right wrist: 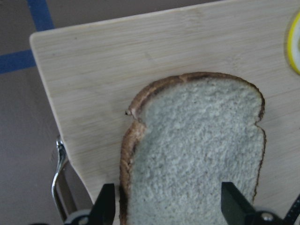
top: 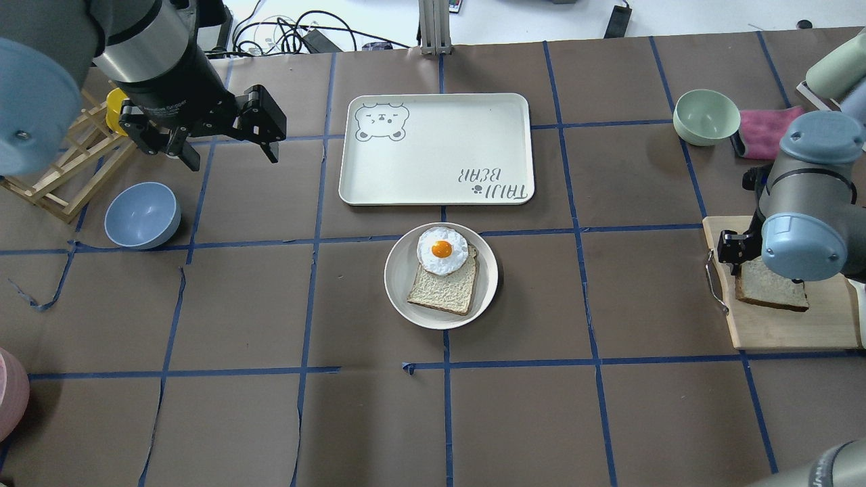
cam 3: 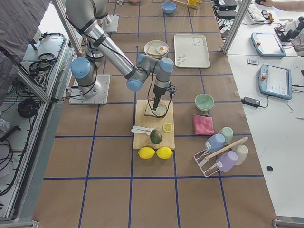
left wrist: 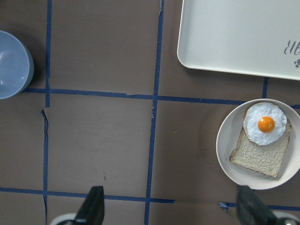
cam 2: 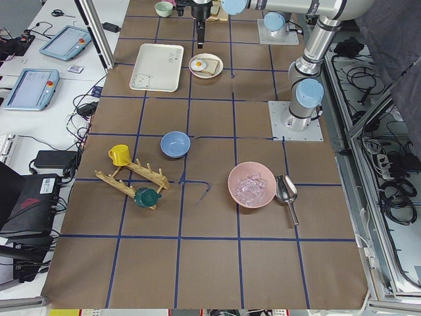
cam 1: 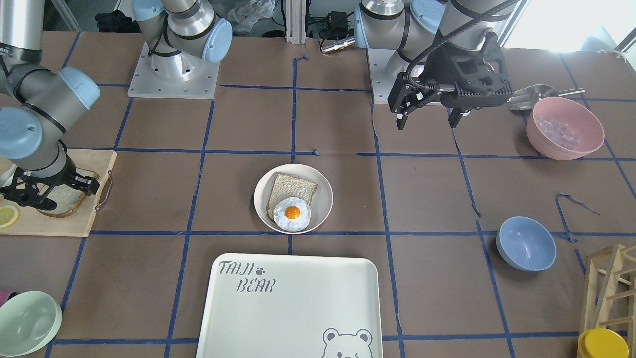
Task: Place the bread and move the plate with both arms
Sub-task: 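Grasp the bread slice with the right gripper and lift it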
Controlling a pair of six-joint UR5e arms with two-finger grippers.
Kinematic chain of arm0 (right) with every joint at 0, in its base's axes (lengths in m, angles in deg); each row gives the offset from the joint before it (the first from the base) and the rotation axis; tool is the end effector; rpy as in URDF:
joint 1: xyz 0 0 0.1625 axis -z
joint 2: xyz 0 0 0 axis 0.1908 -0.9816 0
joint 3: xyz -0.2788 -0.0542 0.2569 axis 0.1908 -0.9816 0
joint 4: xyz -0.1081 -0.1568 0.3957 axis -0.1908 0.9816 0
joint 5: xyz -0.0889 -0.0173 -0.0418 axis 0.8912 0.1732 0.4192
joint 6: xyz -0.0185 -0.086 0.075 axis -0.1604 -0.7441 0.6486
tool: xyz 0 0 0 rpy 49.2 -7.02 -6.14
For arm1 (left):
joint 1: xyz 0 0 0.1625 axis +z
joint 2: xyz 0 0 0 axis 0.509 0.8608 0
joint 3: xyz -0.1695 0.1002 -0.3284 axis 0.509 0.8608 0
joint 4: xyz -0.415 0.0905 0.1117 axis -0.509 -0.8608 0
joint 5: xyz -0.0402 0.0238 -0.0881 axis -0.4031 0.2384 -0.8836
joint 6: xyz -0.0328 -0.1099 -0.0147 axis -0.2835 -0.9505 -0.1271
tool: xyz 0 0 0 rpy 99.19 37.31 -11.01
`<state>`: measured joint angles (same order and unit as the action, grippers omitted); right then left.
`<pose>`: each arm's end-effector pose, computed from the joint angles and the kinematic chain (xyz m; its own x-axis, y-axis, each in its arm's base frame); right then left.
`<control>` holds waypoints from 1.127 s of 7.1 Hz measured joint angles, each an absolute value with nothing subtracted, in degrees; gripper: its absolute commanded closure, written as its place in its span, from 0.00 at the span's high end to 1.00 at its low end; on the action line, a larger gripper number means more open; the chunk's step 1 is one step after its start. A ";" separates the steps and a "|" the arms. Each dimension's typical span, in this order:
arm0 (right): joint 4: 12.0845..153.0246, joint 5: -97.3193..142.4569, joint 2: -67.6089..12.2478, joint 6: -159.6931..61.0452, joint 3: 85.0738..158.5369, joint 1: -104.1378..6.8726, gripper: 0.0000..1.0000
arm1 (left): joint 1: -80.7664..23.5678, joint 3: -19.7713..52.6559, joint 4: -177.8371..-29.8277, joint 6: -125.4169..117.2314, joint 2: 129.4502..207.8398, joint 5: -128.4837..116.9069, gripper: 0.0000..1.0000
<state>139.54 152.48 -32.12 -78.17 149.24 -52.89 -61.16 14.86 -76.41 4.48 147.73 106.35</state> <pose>-0.1257 -0.4832 0.1150 -0.9385 0.2091 0.2748 0.2448 0.9642 0.1024 -0.1478 -0.5109 0.4493 -0.9970 -0.0772 -0.0048 -0.0769 0.9956 -0.0544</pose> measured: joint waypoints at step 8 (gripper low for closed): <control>139.38 152.73 -31.60 -78.47 149.31 -51.76 0.00 | -61.16 14.86 -76.41 4.49 147.73 106.36 1.00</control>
<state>139.38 152.73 -31.60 -78.47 149.31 -51.76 -61.16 14.86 -76.41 4.49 147.73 106.36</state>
